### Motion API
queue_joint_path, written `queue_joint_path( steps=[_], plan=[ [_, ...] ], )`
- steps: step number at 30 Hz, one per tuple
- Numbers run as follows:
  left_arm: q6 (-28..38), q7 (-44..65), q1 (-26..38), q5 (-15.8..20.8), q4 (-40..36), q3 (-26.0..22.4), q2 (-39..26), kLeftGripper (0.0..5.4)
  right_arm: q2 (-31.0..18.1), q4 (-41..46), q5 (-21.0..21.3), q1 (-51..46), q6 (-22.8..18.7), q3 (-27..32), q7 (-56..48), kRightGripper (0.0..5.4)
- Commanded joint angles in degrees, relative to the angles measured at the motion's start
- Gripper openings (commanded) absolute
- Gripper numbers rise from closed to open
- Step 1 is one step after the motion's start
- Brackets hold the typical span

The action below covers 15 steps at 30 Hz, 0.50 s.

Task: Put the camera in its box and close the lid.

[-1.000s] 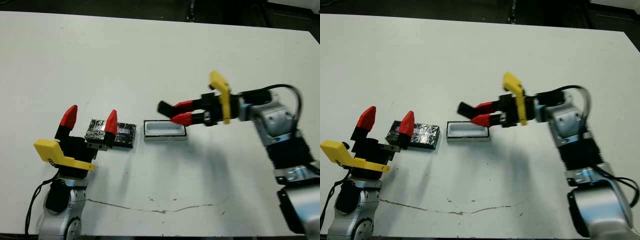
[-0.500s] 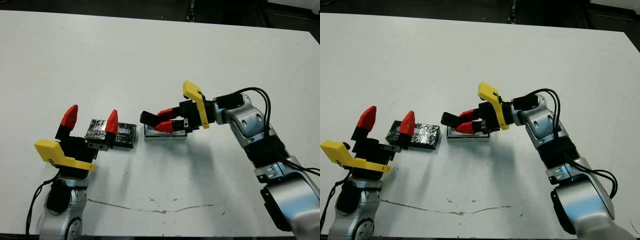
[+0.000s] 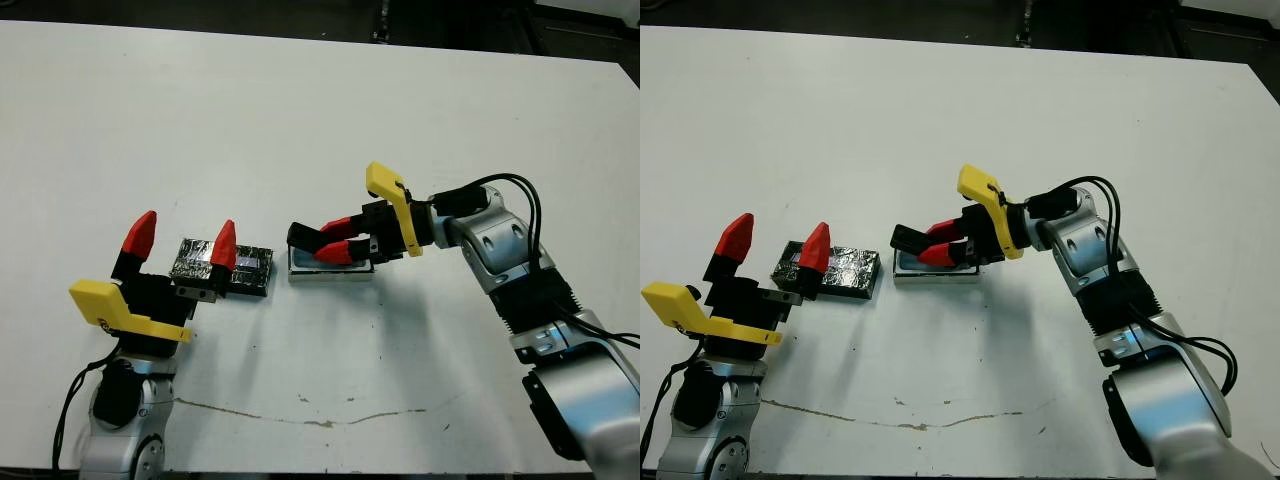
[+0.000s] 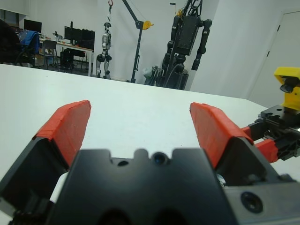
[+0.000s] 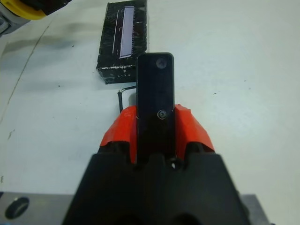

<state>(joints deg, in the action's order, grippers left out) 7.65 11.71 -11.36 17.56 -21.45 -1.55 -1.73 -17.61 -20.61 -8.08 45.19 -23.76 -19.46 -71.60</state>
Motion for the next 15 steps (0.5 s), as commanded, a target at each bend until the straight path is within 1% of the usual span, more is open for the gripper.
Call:
queue_joint_path(
  steps=[1,4,6,8,10,13,15],
  plan=[
    [0.0,-0.5,-0.9,-0.8,0.2,0.0,0.1,5.4,-1.8,1.0,1.0,-0.2,1.7,0.0,0.3,1.66],
    [-0.2,-0.5,-0.9,-0.3,0.2,-0.1,0.3,5.4,-2.2,1.0,0.8,-0.6,1.9,0.2,0.2,1.66],
    [-0.1,-0.6,-0.8,-0.2,0.2,-0.1,0.4,5.4,-2.3,0.4,0.2,-1.0,3.3,0.7,-0.6,1.66],
    [0.1,-0.5,-0.6,-0.4,0.4,-0.1,0.3,5.4,-2.5,-0.1,-0.1,-1.0,3.5,0.8,-1.3,1.66],
    [-0.1,-0.5,-0.7,-0.4,0.2,-0.1,0.2,5.4,-2.9,-0.5,0.0,-1.4,4.7,1.0,-1.9,1.66],
    [-0.1,-0.6,-0.6,-0.8,0.0,-0.2,-0.1,5.4,-3.8,-0.8,-0.2,-1.8,4.2,1.0,-2.6,1.66],
    [0.2,-0.3,-0.4,-0.6,0.3,-0.2,-0.2,5.4,-4.2,-1.4,-0.2,-2.2,4.6,0.9,-3.0,1.66]
  ],
)
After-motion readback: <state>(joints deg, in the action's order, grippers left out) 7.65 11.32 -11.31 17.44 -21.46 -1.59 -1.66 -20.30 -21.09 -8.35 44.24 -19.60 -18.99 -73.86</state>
